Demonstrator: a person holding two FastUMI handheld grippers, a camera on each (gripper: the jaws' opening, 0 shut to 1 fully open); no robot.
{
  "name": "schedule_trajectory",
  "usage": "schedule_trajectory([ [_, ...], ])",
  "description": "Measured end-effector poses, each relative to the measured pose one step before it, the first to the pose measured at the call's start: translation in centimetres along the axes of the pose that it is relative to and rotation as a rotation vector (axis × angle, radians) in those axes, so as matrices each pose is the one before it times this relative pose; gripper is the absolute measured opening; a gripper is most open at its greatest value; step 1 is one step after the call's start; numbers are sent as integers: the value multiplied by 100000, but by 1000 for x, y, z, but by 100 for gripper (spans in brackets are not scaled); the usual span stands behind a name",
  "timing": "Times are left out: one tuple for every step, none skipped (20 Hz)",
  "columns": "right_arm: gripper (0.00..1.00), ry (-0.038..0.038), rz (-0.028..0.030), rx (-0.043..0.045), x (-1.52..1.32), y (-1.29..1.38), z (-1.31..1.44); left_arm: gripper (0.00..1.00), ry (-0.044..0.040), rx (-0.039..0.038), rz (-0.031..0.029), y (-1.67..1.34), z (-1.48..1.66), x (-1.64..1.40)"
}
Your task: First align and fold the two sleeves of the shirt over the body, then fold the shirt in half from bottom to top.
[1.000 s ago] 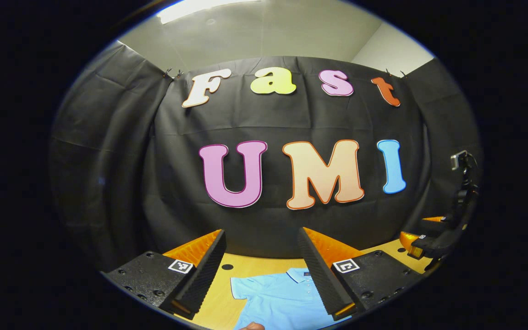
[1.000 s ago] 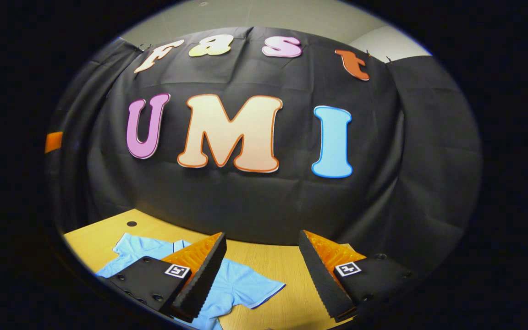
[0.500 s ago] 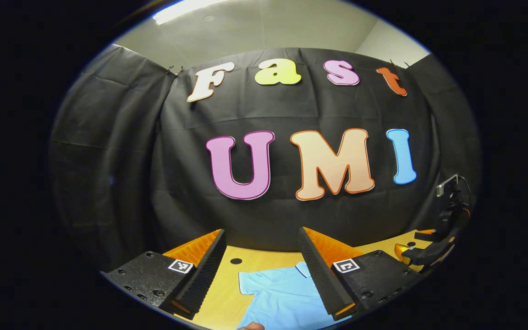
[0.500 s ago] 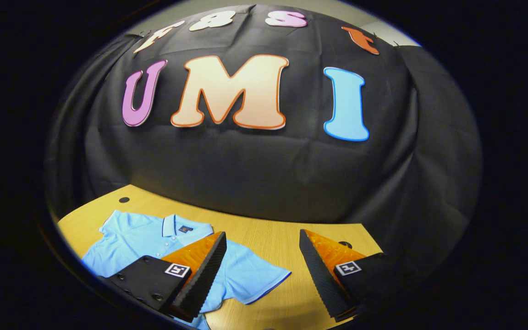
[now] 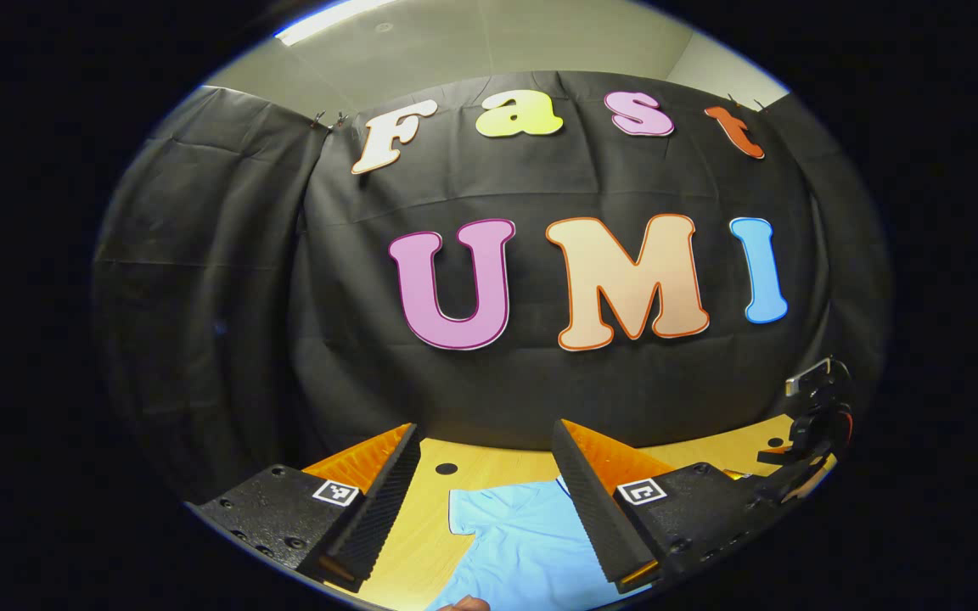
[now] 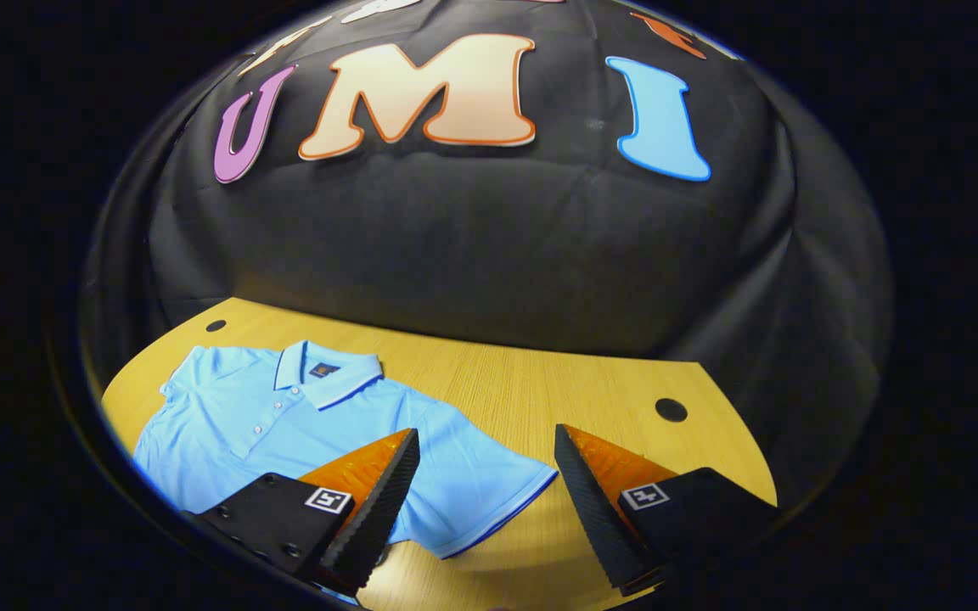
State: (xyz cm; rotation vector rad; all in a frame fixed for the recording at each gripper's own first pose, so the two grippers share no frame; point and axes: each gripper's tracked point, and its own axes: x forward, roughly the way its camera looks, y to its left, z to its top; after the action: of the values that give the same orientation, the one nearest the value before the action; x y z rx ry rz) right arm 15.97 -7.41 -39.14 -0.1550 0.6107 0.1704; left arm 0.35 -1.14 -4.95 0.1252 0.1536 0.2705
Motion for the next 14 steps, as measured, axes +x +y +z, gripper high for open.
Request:
schedule_trajectory([
  [100, 1750, 1038, -142, 660, 74, -832, 94, 314, 309, 412, -93, 20, 26],
  [99, 1446, 63, -743, 607, -99, -708, 94, 335, 513, 320, -117, -115, -61],
  [100, 1715, -18, -663, 578, -149, -800, 94, 368, 610, 344, -110, -53, 16],
  [100, 1970, 292, -104, 581, -11, -752, 93, 163, 500, 331, -50, -47, 16],
  [100, 2046, 376, 330, 428, 24, -857, 94, 295, 420, 424, -28, -48, 123],
  [100, 2059, 458, 520, 462, 32, -732, 94, 173, 297, 349, -73, -70, -117],
  [100, 1591, 407, 390, 382, 57, -657, 95, 445, 304, 186, -82, -107, 17],
  [100, 1166, 326, 49, 268, 2, -330, 95, 428, 340, 208, -90, -170, -28],
  [99, 871, 214, -252, 333, 60, -468, 96, 552, 358, 38, -131, -16, 44],
  [100, 958, 204, -268, 239, 75, -344, 96, 197, 172, 47, -88, -146, -12],
  [99, 1270, 420, -279, 220, 145, -504, 96, 94, 115, -241, -206, 92, 26],
  [100, 1863, 165, -465, 208, 85, -576, 96, 7, 210, 64, -44, -95, 37],
  [99, 1828, 1015, 729, -259, 191, -466, 96, -72, 139, -235, -131, 118, 56],
  [99, -183, 272, 574, 224, 11, 165, 96, 16, 199, -259, -202, -26, -17],
])
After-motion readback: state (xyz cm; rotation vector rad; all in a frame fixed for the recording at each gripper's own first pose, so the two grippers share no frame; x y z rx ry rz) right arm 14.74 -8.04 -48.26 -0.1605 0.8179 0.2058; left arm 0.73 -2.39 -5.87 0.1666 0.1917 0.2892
